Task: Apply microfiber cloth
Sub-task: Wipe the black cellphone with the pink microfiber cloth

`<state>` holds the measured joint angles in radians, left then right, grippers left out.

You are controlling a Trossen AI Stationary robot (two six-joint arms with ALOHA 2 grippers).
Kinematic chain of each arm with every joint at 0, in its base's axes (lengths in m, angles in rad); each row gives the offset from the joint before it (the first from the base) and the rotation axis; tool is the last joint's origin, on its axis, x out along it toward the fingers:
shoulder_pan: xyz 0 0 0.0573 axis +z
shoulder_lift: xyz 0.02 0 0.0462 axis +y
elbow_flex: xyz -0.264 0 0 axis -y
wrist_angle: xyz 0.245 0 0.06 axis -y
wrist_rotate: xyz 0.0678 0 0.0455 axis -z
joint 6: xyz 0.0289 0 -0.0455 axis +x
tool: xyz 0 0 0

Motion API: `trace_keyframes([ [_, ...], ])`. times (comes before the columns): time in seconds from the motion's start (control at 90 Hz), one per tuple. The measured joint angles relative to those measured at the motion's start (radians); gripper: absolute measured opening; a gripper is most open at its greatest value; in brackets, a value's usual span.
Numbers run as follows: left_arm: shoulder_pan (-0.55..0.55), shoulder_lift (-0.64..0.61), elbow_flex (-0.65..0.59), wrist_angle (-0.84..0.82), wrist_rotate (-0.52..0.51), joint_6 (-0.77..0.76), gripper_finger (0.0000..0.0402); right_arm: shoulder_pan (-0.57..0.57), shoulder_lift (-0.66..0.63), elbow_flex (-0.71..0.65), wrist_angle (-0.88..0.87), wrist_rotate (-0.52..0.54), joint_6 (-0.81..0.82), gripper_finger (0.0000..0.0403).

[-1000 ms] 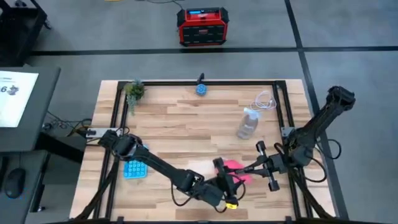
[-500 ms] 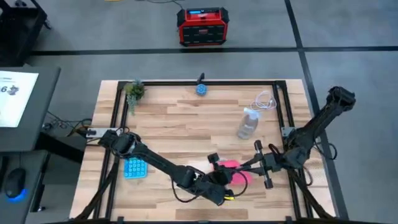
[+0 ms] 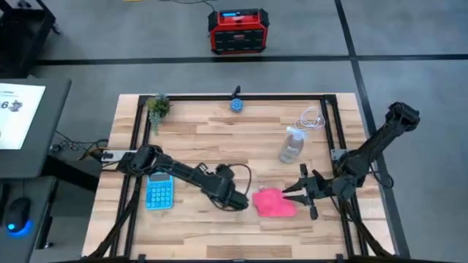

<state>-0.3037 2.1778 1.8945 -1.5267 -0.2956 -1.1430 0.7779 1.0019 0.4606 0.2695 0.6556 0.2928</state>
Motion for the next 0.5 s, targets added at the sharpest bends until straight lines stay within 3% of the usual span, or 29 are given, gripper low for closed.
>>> trace_keyframes([
  [0.111,0.064,0.046,-0.019,0.003,0.132,0.053,0.0005,0.001,0.0,0.0,-0.002,0.0,-0.001,0.0074],
  [0.2,0.103,0.11,-0.034,-0.086,0.188,0.083,0.0008,0.01,0.0,0.0,-0.003,0.0,0.001,0.0075],
  [0.5,0.148,0.178,-0.02,-0.027,0.095,0.189,0.0071,0.034,0.001,0.0,-0.009,-0.002,0.006,0.0075],
])
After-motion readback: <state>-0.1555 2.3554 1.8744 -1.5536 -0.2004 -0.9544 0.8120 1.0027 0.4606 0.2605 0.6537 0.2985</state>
